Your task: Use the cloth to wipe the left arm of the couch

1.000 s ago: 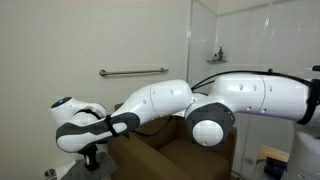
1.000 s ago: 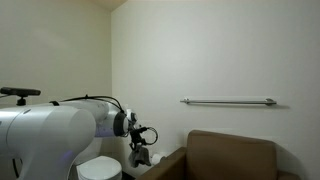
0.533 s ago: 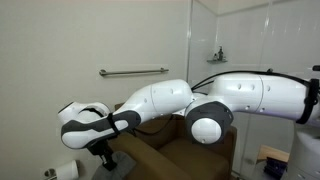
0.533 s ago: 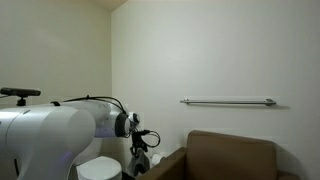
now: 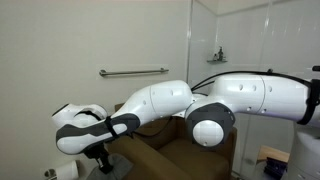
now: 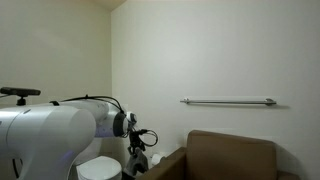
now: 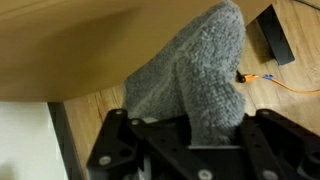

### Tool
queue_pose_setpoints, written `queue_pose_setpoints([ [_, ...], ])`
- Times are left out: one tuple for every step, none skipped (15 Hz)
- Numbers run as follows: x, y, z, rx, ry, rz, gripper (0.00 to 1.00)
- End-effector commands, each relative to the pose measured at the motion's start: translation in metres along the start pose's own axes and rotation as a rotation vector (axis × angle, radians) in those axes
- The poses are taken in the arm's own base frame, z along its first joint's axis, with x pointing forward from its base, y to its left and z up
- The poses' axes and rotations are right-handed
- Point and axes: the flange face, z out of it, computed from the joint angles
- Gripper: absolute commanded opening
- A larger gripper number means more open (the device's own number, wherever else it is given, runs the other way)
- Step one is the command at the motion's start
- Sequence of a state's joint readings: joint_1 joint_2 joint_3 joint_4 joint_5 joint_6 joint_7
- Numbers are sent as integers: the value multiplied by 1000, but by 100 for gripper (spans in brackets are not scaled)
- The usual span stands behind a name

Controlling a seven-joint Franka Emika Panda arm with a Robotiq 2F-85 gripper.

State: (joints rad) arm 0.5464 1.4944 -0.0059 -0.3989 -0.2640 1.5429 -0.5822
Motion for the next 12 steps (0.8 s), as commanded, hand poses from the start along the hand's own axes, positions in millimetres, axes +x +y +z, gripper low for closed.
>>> queue_pose_setpoints([
  [32,-36,-10,-129,-15,-137,4],
  [40,-47,-12,-164,-20,-169,4],
  [48,-57,-12,-195,-30,-205,4],
  [53,-63,-9,-214,-39,-240,4],
  [58,-69,-3,-223,-45,-270,4],
  [60,-71,4,-210,-45,-300,4],
  [60,-72,11,-184,-41,-331,4],
  [61,-74,21,-154,-43,-360,4],
  [60,-75,31,-125,-48,-383,4],
  [58,-74,40,-103,-62,-399,4],
  [54,-72,51,-82,-79,-410,4],
  [50,-70,61,-62,-100,-414,4],
])
